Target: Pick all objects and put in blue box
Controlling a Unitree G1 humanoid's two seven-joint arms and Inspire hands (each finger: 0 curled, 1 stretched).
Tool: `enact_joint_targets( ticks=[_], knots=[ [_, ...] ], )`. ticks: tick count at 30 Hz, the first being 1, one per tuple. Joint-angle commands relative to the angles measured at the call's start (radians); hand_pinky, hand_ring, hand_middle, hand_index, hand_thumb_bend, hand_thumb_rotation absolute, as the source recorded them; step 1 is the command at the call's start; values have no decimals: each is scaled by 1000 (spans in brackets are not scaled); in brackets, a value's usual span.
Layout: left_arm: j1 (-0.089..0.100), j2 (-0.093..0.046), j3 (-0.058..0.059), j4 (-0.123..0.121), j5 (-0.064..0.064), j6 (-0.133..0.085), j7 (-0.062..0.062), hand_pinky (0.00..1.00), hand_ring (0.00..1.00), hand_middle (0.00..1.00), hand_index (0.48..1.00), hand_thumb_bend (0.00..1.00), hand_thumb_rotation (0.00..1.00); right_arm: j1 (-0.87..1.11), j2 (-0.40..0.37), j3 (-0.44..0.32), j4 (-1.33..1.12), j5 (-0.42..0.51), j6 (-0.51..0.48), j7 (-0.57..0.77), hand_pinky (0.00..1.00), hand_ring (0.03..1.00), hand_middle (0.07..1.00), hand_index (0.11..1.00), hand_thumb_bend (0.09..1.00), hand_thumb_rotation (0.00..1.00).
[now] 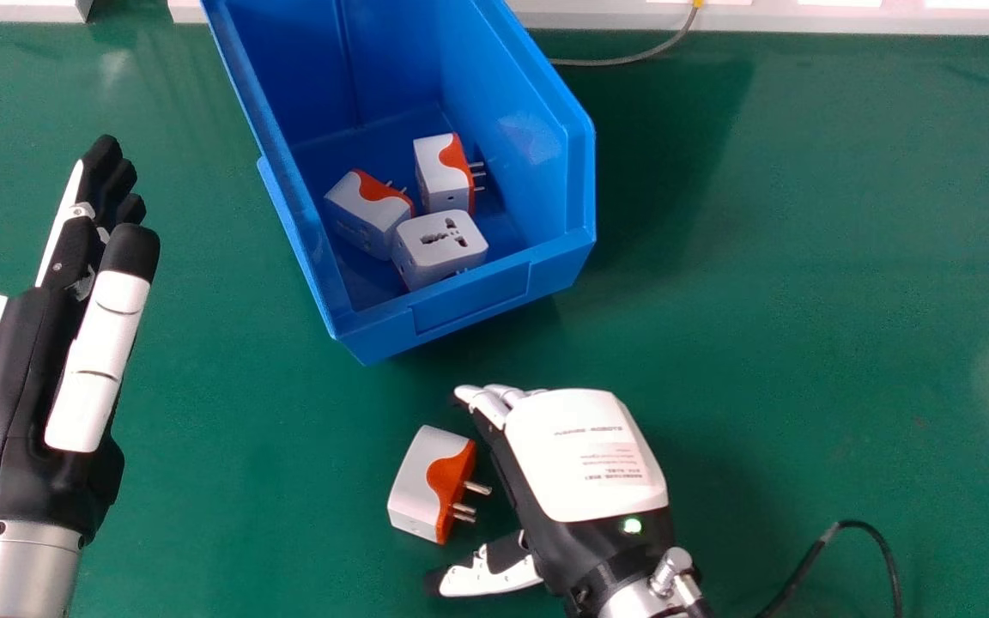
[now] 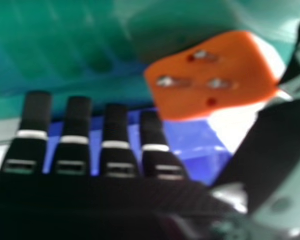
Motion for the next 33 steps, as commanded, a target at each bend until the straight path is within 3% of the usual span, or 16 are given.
enact_joint_targets(
  ticks=[1,7,9,13,23,27,30,33],
  knots=[
    [-3,-2,7,-12,-9,-23,1,1000,1000,1000,980,791,961,-17,14,15,-5,-8,14,6,671,780,822,808,746,405],
    [-2,-4,3,-17,-4,-17,5,1000,1000,1000,982,789,963,-36,15,28,13,2,28,7,666,778,818,793,739,430],
    [-2,-3,3,-14,-11,-17,0,1000,1000,1000,981,789,962,-46,20,33,23,-1,38,13,663,776,816,786,741,427],
    [2,7,3,-18,-8,-6,-9,1000,1000,1000,987,790,962,-75,28,44,42,-6,58,29,668,772,811,777,748,425],
    [-1,-10,1,-13,-5,-25,1,1000,1000,1000,989,785,963,-134,51,60,96,1,88,33,657,768,806,751,749,422],
    [2,-16,-2,-20,3,-15,7,1000,1000,1000,983,791,959,-147,52,67,110,1,103,39,653,767,805,738,751,423],
    [1,-18,-4,-17,2,-24,3,1000,1000,1000,983,796,959,-153,52,69,116,6,107,44,649,765,804,736,752,427],
    [3,-17,-4,-19,1,-18,2,1000,1000,1000,985,798,960,-154,53,68,117,17,107,37,649,767,804,725,753,424]
  ],
)
